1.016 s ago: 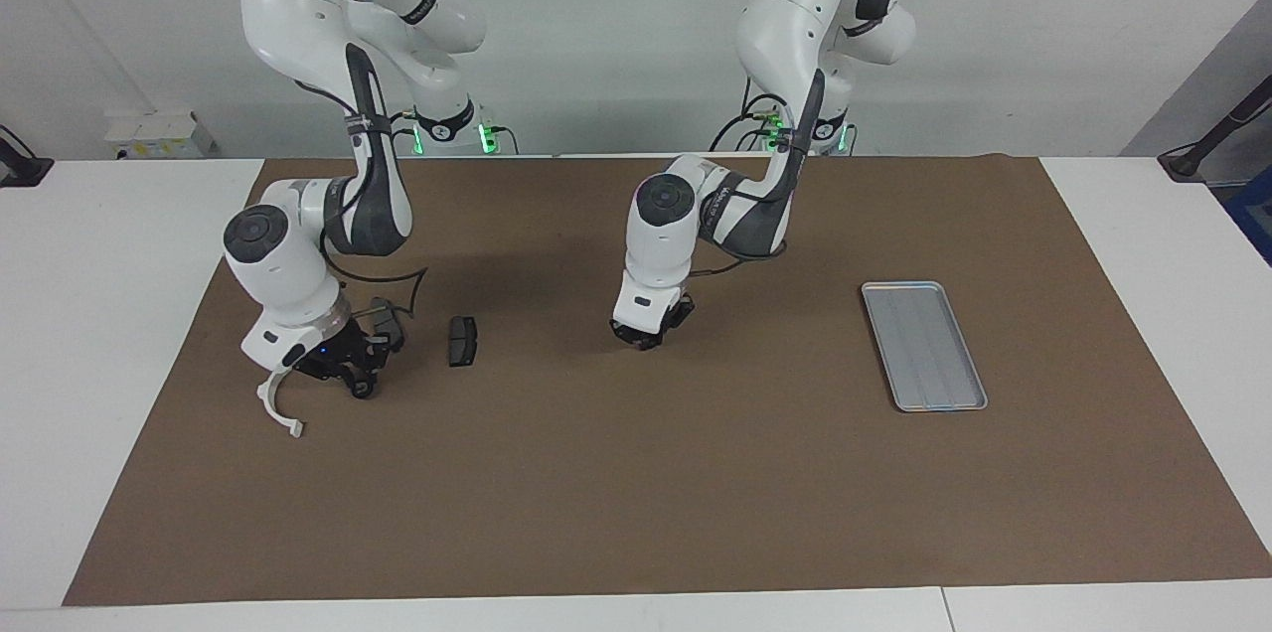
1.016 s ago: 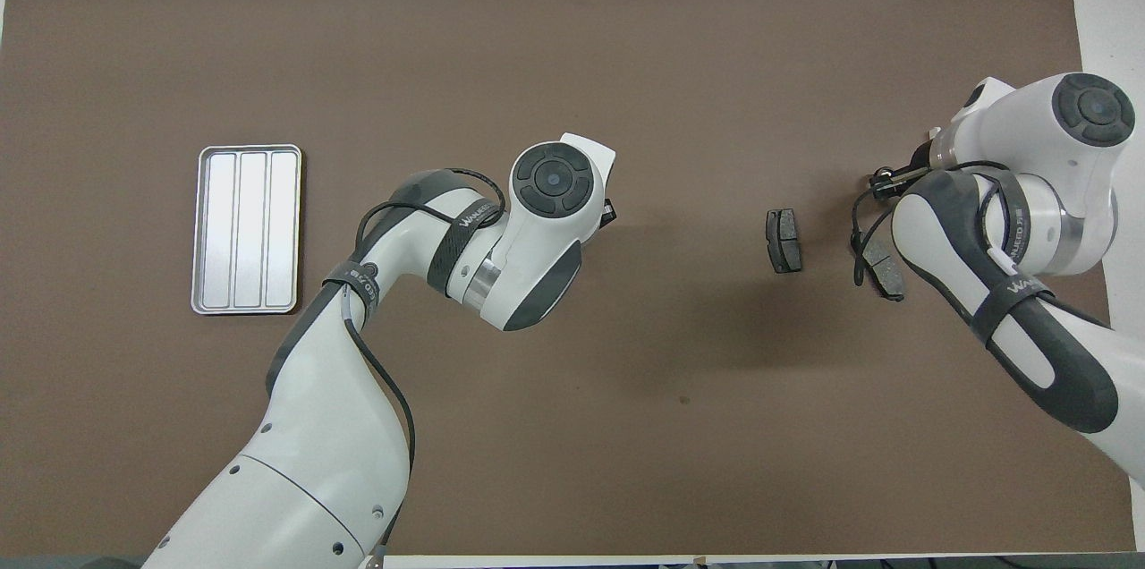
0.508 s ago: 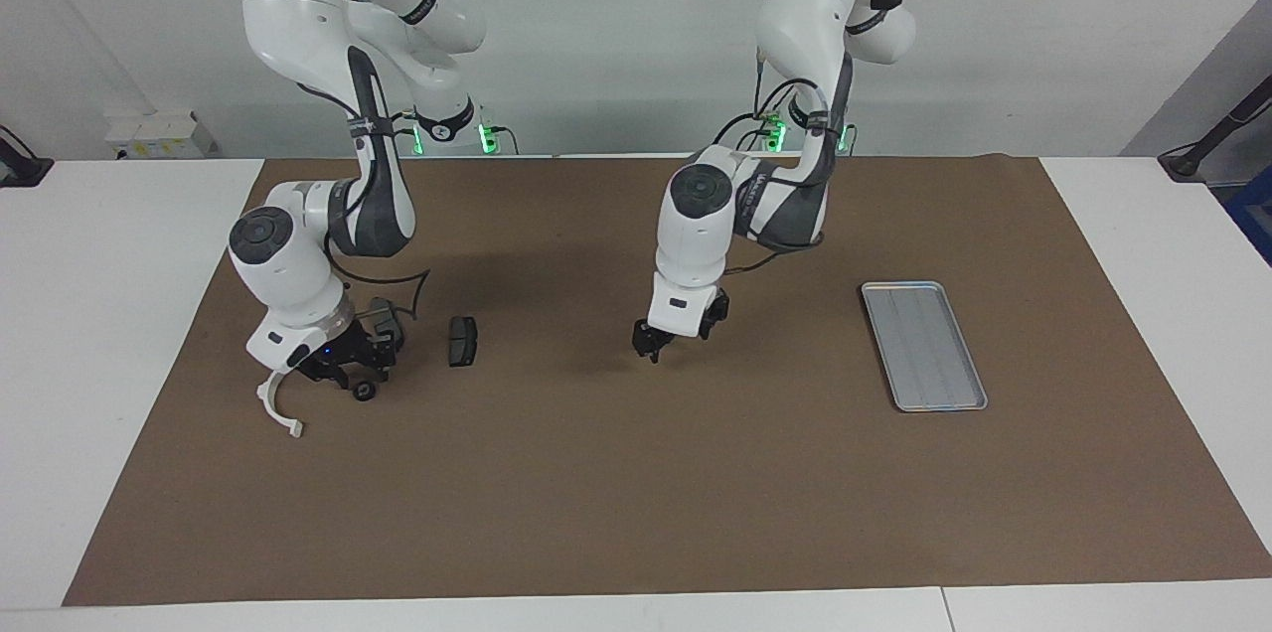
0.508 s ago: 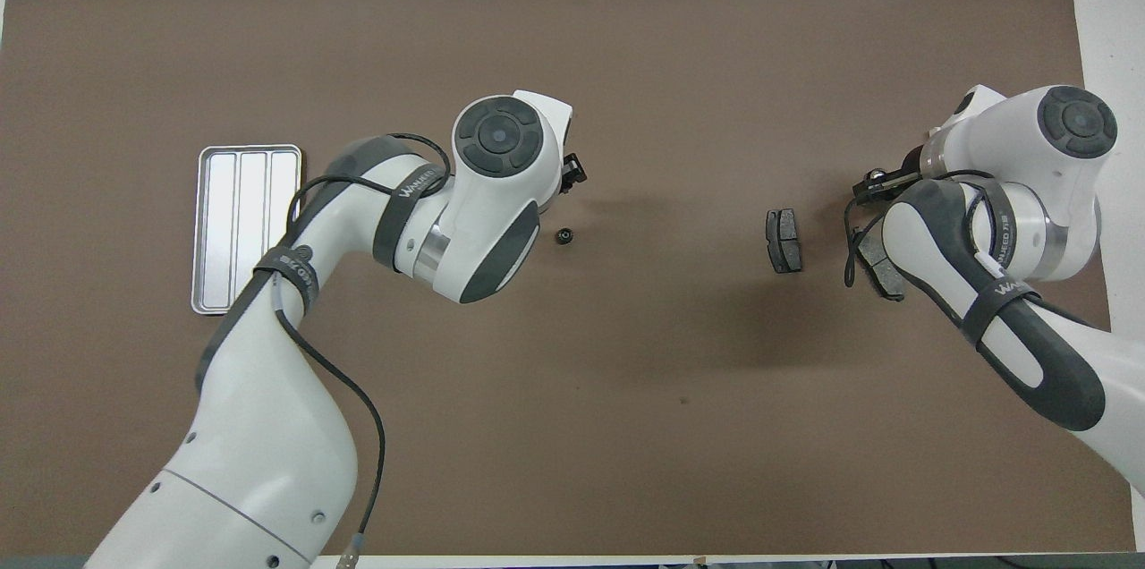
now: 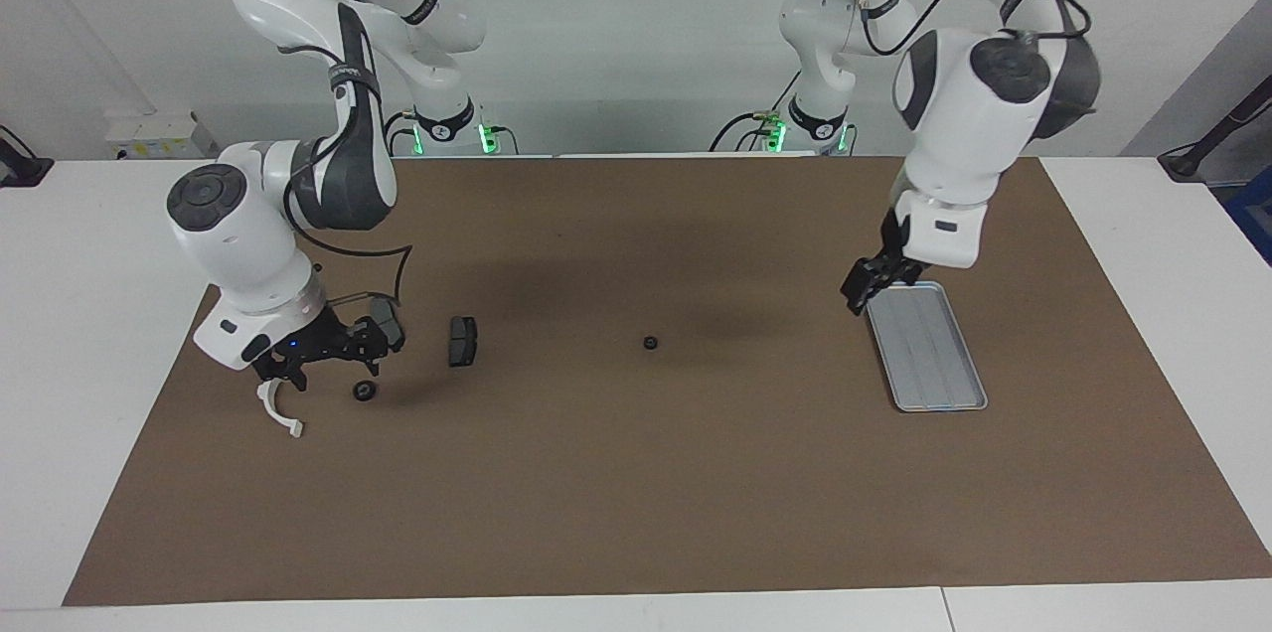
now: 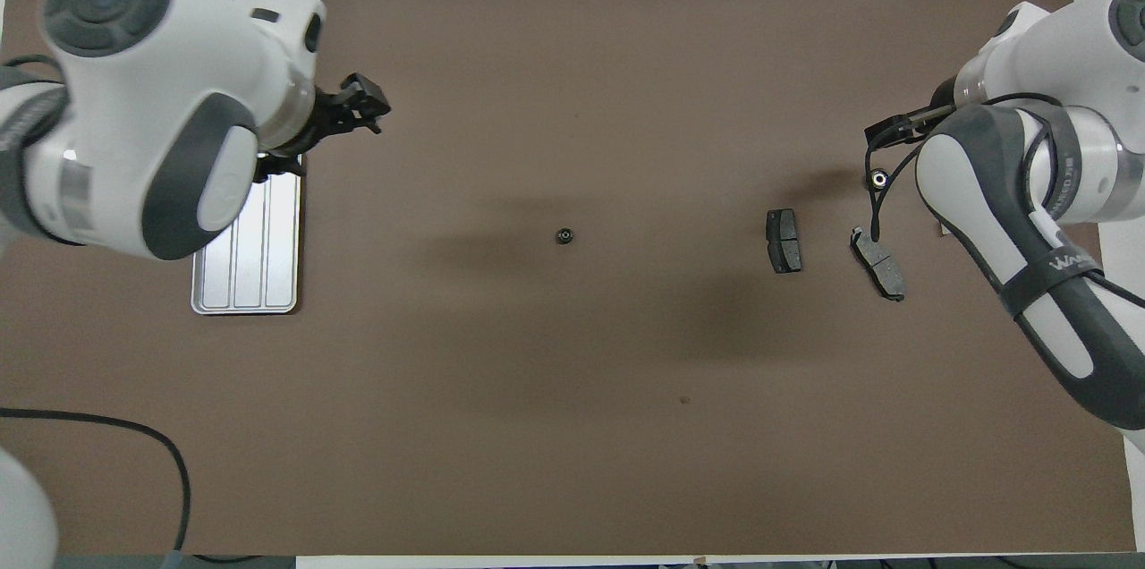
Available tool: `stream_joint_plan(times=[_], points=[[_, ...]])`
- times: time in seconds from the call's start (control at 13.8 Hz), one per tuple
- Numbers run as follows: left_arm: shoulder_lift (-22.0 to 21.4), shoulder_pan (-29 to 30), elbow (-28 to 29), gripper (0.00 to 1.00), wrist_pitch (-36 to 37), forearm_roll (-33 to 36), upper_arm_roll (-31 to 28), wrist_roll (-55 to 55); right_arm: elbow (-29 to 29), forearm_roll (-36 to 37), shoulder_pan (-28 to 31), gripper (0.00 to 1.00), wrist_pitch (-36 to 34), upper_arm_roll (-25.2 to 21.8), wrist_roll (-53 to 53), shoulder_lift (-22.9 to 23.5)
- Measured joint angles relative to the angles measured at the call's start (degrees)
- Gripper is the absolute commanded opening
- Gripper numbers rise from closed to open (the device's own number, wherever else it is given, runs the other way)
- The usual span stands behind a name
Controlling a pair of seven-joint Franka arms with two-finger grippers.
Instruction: Place bearing gear from tray to pile
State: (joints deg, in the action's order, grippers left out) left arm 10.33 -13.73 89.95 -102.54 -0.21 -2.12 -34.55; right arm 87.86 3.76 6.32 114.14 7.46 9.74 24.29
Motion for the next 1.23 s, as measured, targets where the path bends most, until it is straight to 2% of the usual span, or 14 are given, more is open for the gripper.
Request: stream_joint_plan(times=[0.15, 0.29, 0.44, 0.73, 0.94, 1.23], points=[[-3.57, 2.49, 0.03, 1.0, 5.07, -0.01, 0.02, 3.98, -7.02, 0.07, -5.38, 1.0, -5.16, 0.15, -8.68, 3.29], [-6.52, 3.43, 0.05, 1.0, 9.67, -0.01, 0.07, 6.6, -11.45, 0.15, -12.24, 1.0, -6.71, 0.16, -17.89, 5.82], [-8.0, 4.97, 0.5, 1.0, 11.32, 0.0, 0.09, 10.1, -13.9, 0.64, -19.09, 1.0, -6.85, 0.14, -27.4, 7.85], [-8.11, 8.99, 1.63, 1.0, 12.48, 0.0, 0.57, 18.03, -16.99, 3.39, -32.17, 1.0, -6.4, -0.07, -43.71, 12.3], [-8.12, 11.48, 1.75, 1.0, 12.66, 0.0, 3.24, 19.87, -17.63, 3.52, -36.36, 1.0, -5.86, -0.13, -46.63, 14.28], [-8.18, 11.99, 1.74, 1.0, 12.68, 0.0, 3.8, 20.03, -16.84, 3.66, -37.32, 1.0, -1.11, -0.39, -47.19, 15.58]])
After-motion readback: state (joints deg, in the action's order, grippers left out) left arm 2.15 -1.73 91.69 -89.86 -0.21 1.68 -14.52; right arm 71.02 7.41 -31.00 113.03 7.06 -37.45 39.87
